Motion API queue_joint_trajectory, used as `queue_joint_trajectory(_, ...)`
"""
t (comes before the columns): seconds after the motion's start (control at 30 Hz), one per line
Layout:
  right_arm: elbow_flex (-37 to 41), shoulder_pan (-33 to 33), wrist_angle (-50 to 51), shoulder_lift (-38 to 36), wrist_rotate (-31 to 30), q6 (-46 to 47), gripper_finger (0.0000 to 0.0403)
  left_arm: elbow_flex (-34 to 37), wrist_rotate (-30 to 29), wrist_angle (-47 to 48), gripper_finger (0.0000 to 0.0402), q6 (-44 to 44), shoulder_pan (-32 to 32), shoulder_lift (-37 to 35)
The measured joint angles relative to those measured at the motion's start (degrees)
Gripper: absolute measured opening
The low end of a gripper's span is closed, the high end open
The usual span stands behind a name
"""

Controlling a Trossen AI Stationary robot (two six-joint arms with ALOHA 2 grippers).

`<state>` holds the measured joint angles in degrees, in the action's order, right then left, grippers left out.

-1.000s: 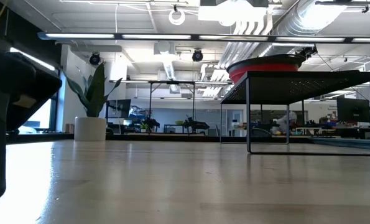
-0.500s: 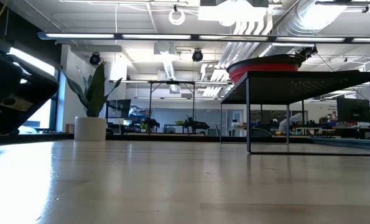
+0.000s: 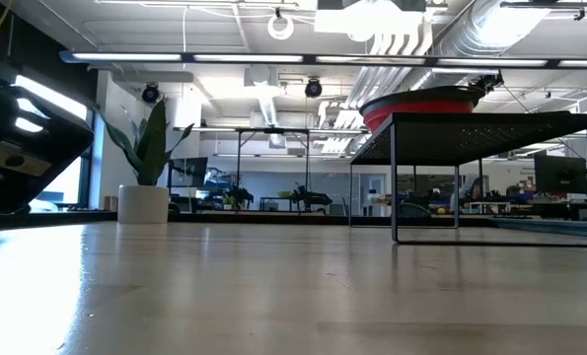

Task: Pick & Place Fruit
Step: Put the pear into the strainer bowl on the shelf

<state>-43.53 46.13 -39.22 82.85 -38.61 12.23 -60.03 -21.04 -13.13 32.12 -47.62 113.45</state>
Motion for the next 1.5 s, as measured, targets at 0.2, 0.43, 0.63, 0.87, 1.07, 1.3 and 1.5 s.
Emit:
queue_joint_trajectory(0.2,0.0,0.0,0.02,0.0,0.02,0.0,0.0004,0.0,0.02,-0.02,0.0137,-0.14,0.01,0.01)
queue_joint_trajectory(0.43,0.0,0.0,-0.01,0.0,1.27,0.0,0.0004,0.0,-0.33,-0.56,0.0137,-0.85,0.62,-0.65)
queue_joint_trajectory(0.63,0.02,0.04,-0.01,-0.5,2.06,-1.73,0.0004,0.0,-0.21,-0.54,0.0137,-2.52,4.1,-4.17)
queue_joint_trajectory(0.87,0.02,0.64,-0.47,-0.57,4.63,-4.68,0.0004,0.0,3.42,-0.57,0.0136,-4.96,11.1,-10.56)
queue_joint_trajectory(1.07,0.02,1.89,-0.27,-1.05,4.68,-8.5,0.0004,0.0,9.34,-0.75,0.0136,-8.98,18.19,-17.57)
queue_joint_trajectory(1.3,0.02,2.14,-0.07,-2.75,4.05,-12.34,0.0004,0.0,17.72,-8.44,0.0136,-14.87,25.84,-25.07)
queue_joint_trajectory(1.5,0.02,-1.8,-0.03,-2.84,4.04,-13.79,0.0004,-0.02,23.35,-18.35,0.0136,-19.81,30.02,-28.72)
